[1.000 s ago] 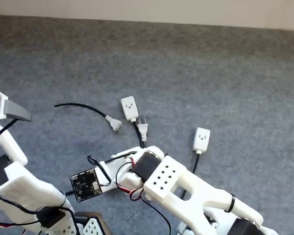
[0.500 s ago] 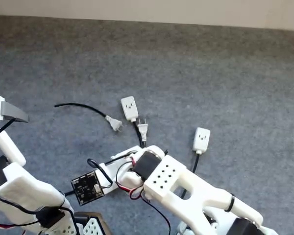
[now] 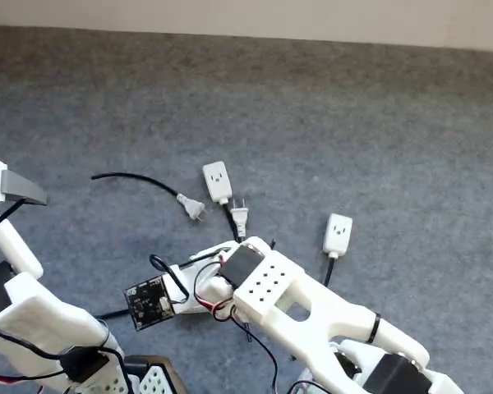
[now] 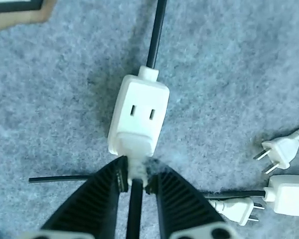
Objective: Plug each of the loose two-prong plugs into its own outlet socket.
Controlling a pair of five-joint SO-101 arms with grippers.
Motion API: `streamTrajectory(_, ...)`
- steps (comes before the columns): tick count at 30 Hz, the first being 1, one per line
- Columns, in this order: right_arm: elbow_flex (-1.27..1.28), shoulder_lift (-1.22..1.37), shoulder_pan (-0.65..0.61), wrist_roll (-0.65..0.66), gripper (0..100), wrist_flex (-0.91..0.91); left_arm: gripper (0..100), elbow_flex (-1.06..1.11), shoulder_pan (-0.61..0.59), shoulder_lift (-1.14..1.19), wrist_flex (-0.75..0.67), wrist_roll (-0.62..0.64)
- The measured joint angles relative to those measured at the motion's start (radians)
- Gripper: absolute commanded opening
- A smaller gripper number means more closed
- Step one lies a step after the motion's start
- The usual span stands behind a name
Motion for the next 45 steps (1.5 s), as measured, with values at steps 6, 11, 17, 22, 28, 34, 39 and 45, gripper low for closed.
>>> streamTrajectory(6,0.049,0.012,0.003,-0.02,0.6,-0.08,38,0.0,0.0,0.0,0.0,0.0)
streamTrajectory(11,0.037,0.018,0.005,-0.087,1.3,-0.077,38,0.0,0.0,0.0,0.0,0.0)
streamTrajectory(17,-0.12,0.034,0.015,-0.178,18.0,0.123,38,0.0,0.0,0.0,0.0,0.0)
streamTrajectory(22,-0.287,-0.054,0.044,-0.21,26.0,0.293,38,0.0,0.0,0.0,0.0,0.0)
streamTrajectory(28,-0.519,-0.155,0.063,-0.396,26.0,0.442,38,0.0,0.032,0.0,0.018,0.002)
streamTrajectory(34,-0.663,-0.215,0.255,-0.658,26.0,0.511,38,0.074,0.126,-0.035,0.021,-0.092)
streamTrajectory(39,-0.663,-0.258,0.517,-0.842,26.0,0.516,34,0.279,0.259,-0.259,0.021,-0.238)
streamTrajectory(45,-0.42,-0.282,0.721,-0.919,26.0,0.491,31,0.72,0.437,-0.667,0.021,-0.559)
